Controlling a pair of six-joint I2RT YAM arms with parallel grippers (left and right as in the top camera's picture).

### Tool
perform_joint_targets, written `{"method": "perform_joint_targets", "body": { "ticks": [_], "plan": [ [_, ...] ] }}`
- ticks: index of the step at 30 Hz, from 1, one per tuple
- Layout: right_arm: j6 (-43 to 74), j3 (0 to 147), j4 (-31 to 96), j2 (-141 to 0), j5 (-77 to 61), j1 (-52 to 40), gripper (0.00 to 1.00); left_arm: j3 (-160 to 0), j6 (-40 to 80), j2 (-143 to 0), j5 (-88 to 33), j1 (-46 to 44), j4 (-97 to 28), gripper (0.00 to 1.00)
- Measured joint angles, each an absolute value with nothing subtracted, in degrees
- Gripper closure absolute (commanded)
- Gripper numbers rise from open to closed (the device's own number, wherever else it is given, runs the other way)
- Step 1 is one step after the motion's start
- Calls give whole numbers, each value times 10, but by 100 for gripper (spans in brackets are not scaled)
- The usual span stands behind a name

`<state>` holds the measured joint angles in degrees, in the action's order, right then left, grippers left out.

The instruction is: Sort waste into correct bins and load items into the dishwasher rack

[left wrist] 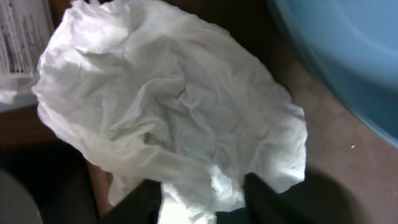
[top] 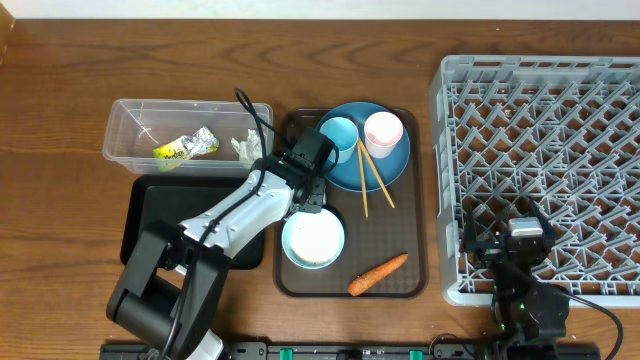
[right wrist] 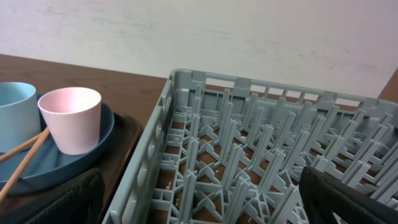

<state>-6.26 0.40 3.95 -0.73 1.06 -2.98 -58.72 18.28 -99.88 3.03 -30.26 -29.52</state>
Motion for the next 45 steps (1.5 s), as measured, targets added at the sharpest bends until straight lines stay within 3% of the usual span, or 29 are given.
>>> {"method": "perform_joint_targets", "body": {
  "ticks": [10, 45],
  "plan": [
    [-63, 4, 39, -7, 11, -30, 1, -587, 182, -999, 30, -303, -295, 93],
    [-63, 4, 39, -7, 11, -30, 1, -587, 146, -756, 34, -295, -294, 94]
  ]
}}
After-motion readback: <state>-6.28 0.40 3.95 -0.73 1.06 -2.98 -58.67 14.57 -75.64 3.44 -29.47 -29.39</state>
